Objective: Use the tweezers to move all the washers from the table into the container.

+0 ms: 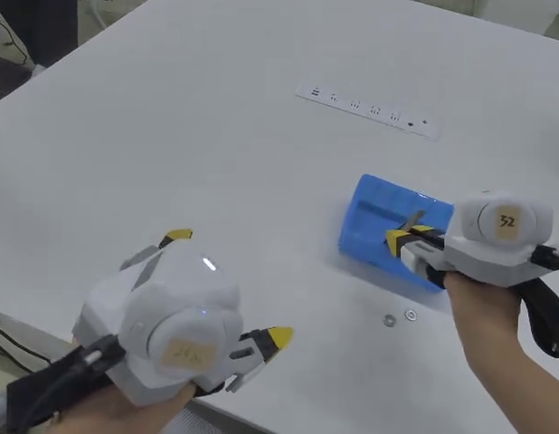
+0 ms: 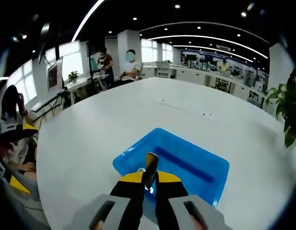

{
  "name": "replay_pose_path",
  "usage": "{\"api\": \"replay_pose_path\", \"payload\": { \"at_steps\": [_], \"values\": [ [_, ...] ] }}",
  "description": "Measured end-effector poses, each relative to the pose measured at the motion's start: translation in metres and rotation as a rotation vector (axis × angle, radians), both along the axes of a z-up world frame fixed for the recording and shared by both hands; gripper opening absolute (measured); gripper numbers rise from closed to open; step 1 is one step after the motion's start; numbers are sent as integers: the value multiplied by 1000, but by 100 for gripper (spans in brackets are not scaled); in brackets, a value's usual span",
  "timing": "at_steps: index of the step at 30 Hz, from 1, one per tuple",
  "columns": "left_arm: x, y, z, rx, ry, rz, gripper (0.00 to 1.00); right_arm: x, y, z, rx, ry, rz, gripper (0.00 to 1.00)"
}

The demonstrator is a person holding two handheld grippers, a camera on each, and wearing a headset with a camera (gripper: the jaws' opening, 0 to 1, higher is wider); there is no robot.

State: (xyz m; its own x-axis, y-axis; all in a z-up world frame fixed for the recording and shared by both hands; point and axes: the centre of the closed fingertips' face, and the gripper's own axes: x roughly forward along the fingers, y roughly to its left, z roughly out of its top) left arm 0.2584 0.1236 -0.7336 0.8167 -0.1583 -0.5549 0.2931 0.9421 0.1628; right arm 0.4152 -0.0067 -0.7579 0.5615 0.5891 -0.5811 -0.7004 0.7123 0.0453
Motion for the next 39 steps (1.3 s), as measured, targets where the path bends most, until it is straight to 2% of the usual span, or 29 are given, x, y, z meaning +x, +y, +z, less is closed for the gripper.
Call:
{"api": "replay_pose_path", "payload": {
  "at_steps": [3,11,17,21,25,31,37,39],
  "values": [
    [-1,-1,0,7,0,-8,91,-1,-2,10,12,-13,-3,4],
    [-1,-3,1,10,-6,-15,91,-16,-15,46,58,-64,-12,4],
    [0,-1,4,6,-18,-9,91,-29,-23,57,83,-75,-22,4],
    [0,0,5,2,-25,-2,91,-41,-27,50,73,-65,-22,4],
    [0,0,6,1,-28,-1,91,-53,-31,35,75,-21,-29,4],
    [0,-3,6,9,-29,-16,91,-66,-39,9,27,23,-24,4],
    [1,-1,6,4,-33,-8,91,-72,-41,-7,16,65,-26,4],
    [1,0,6,4,-30,-5,91,-71,-40,-9,13,64,-24,4]
  ]
}}
